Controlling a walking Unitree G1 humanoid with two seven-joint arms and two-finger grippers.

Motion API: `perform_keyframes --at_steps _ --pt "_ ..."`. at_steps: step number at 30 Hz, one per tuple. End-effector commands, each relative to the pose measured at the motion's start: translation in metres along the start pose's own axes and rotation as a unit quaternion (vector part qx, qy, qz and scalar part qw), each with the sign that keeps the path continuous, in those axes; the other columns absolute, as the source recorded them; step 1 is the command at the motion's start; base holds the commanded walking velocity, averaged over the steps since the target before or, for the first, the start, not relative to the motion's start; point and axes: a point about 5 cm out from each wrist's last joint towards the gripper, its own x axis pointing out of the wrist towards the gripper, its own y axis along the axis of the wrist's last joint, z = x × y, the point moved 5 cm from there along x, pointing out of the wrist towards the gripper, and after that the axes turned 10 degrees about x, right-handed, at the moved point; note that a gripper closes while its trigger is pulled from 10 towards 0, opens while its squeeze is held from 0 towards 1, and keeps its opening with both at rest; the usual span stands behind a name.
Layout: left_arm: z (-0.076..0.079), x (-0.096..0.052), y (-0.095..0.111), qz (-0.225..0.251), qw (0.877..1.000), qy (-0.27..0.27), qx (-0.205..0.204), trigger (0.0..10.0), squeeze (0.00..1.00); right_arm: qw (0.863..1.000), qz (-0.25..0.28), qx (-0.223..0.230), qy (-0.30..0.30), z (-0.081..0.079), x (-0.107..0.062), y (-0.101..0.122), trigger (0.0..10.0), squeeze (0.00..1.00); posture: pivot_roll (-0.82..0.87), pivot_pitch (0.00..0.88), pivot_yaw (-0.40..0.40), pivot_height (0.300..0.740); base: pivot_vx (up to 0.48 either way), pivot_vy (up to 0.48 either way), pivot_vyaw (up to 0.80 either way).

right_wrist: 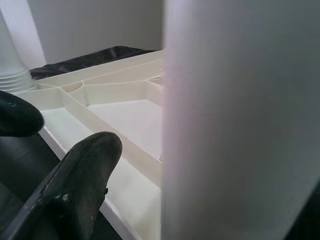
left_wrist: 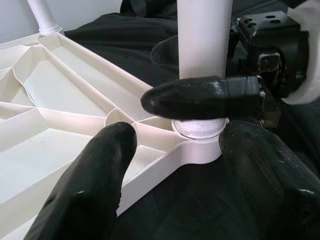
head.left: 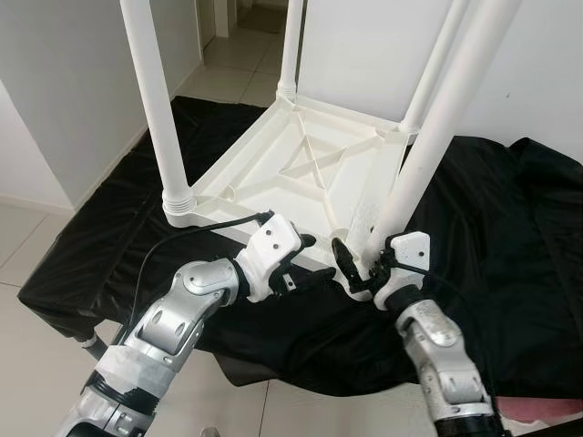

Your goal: Building children table

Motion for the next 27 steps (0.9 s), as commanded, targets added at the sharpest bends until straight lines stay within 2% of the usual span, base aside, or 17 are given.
perform_keyframes --at_steps 1,4,15,16,20,21,27 --pt "0.002 -0.001 -0.002 -0.005 1.0 -0.012 0.001 10.0 0.0 1.0 -0.003 0.004 0.015 0.003 0.001 -0.001 10.0 0.0 -0.03 0.009 -0.049 0.74 0.0 0.0 0.0" --pt "0.001 -0.001 -0.002 -0.006 1.0 -0.01 0.001 10.0 0.0 1.0 -0.006 0.006 0.021 0.005 0.001 -0.001 10.0 0.0 -0.03 0.009 -0.049 0.74 0.0 0.0 0.0" --pt "-0.003 -0.002 -0.001 -0.006 1.0 -0.001 0.001 10.0 0.0 0.99 -0.062 -0.024 0.122 0.002 0.012 -0.018 10.0 0.0 -0.02 0.017 -0.046 0.74 0.0 0.0 0.0" --pt "-0.004 -0.002 0.0 -0.005 1.0 0.0 0.002 10.0 0.0 0.987 -0.072 -0.029 0.138 0.002 0.014 -0.022 3.7 0.0 -0.01 0.019 -0.052 0.74 0.0 0.0 0.0" --pt "-0.004 -0.002 0.0 -0.005 1.0 0.001 0.003 10.0 0.0 0.985 -0.078 -0.033 0.147 0.002 0.015 -0.024 3.7 0.0 -0.01 0.019 -0.052 0.74 0.0 0.0 0.0" --pt "-0.006 -0.003 0.001 -0.005 1.0 0.003 0.003 10.0 0.0 0.984 -0.083 -0.032 0.153 0.003 0.015 -0.026 0.0 0.0 -0.01 0.021 -0.055 0.74 0.0 0.0 0.0" --pt "-0.006 -0.004 0.0 -0.006 1.0 0.008 0.002 10.0 0.0 0.984 -0.087 -0.026 0.156 0.004 0.014 -0.028 0.0 0.0 0.0 0.026 -0.054 0.74 0.0 0.0 0.0"
